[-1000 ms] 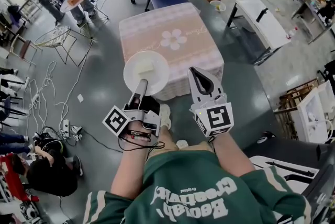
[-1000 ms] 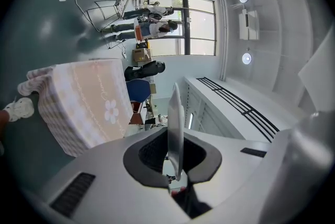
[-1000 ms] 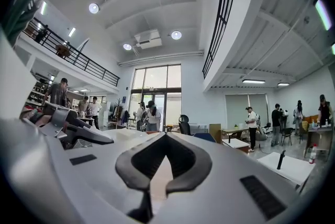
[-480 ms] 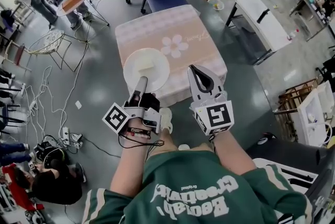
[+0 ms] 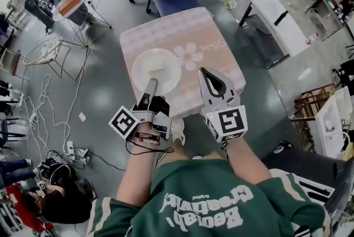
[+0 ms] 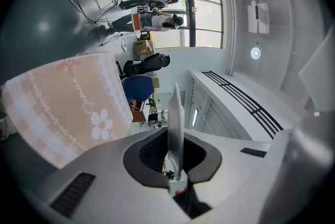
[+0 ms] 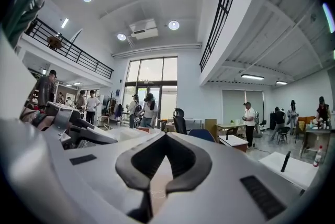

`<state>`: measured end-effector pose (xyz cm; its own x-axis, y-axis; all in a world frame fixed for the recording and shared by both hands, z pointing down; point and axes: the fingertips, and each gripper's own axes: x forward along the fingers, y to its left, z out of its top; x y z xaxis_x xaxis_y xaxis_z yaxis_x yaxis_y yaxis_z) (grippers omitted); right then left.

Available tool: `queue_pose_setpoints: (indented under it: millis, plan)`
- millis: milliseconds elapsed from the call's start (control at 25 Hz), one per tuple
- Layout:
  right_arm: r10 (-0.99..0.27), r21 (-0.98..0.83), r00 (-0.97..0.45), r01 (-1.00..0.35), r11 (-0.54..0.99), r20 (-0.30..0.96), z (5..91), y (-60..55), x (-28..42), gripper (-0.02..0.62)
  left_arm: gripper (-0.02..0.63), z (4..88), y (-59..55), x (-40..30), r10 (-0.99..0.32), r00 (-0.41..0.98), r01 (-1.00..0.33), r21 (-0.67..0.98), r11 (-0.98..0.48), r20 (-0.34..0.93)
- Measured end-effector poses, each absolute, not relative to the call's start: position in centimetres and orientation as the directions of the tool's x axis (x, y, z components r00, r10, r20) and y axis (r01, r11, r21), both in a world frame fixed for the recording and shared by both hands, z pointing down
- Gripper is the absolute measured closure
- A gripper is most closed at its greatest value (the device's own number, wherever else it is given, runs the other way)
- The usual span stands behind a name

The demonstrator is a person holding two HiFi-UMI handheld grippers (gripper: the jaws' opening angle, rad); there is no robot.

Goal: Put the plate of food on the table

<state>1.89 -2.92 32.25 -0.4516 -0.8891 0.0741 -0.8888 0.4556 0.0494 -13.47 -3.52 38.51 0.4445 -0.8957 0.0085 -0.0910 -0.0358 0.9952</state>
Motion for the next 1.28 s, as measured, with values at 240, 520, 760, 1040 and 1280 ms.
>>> queue_pose_setpoints:
  millis: [240, 520, 760, 1040, 1280]
  plan:
    - [-0.900, 0.047, -0.427, -0.901, 0.432, 0.087, 32.6, -7.0, 0.7, 0.581, 0.581, 39.1, -8.0, -14.5, -0.883, 0.469, -0.098, 0.995, -0.023, 0.026]
    - [-0.918, 0.041, -0.388, -0.919, 0.392, 0.081, 32.3, -11.3, -0.2, 0.581, 0.581, 38.9, -12.9, -15.1, -0.863, 0.505, -0.091, 0.995, -0.033, 0.017]
    - [-0.928, 0.040, -0.365, -0.929, 0.368, 0.080, 32.2, -14.0, -0.5, 0.581, 0.581, 39.0, -16.0, -15.4, -0.849, 0.528, -0.095, 0.995, -0.038, 0.018]
    - [-0.928, 0.046, -0.362, -0.929, 0.367, 0.091, 32.8, -15.7, -1.3, 0.581, 0.580, 39.5, -18.1, -16.0, -0.846, 0.533, -0.093, 0.995, -0.035, 0.020]
    - [-0.925, 0.043, -0.365, -0.928, 0.371, 0.103, 33.4, -17.4, -1.3, 0.581, 0.581, 40.3, -19.4, -15.9, -0.848, 0.529, -0.086, 0.996, -0.023, 0.027]
